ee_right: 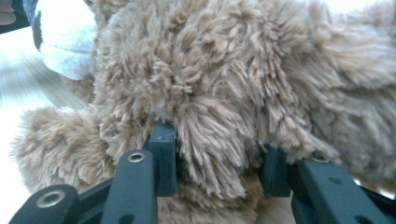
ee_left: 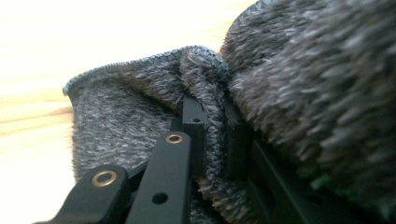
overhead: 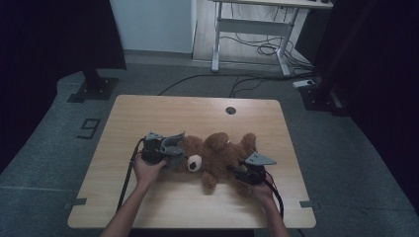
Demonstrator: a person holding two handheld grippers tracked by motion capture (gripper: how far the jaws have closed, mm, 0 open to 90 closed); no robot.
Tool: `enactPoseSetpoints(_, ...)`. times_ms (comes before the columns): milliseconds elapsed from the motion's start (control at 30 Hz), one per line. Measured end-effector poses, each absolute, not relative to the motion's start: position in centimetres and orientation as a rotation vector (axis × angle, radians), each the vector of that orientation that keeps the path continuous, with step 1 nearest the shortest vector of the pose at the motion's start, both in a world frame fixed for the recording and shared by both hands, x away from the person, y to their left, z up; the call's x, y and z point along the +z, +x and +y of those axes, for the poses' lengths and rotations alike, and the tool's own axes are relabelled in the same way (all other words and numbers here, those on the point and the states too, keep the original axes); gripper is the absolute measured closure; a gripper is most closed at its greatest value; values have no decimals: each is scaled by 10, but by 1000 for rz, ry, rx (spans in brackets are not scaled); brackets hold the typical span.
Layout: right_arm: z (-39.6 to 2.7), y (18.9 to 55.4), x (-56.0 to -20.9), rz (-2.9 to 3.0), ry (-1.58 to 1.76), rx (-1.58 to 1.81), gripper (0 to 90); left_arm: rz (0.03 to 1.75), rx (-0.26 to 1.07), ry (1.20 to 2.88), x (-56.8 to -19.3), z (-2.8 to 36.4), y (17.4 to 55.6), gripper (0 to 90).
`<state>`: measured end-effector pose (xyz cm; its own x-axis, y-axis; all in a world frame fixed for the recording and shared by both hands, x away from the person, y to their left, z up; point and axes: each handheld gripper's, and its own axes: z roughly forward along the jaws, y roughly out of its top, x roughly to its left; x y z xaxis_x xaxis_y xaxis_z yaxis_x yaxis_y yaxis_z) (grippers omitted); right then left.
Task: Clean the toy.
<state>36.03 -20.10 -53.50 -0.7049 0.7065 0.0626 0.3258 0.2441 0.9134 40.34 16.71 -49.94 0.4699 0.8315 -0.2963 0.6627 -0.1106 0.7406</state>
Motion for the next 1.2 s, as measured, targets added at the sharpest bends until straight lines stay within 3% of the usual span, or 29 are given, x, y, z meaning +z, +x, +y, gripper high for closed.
enactPoseSetpoints(433,-180,383,-508,2093,806,1392,575,1240,228,1722,-488,186,408,818)
enactPoseSetpoints(733,-191,378,-536,2133,805,1371,553,1240,166,1753,-507,192,397,803)
enactPoseSetpoints(1000,-193,373,-538,2156,761,1351,557,1150,274,1714,-448,193,393,786)
enactPoseSetpoints(1200,-192,372,-538,2153,761,1343,559,1052,328,1791,-410,150,409,787)
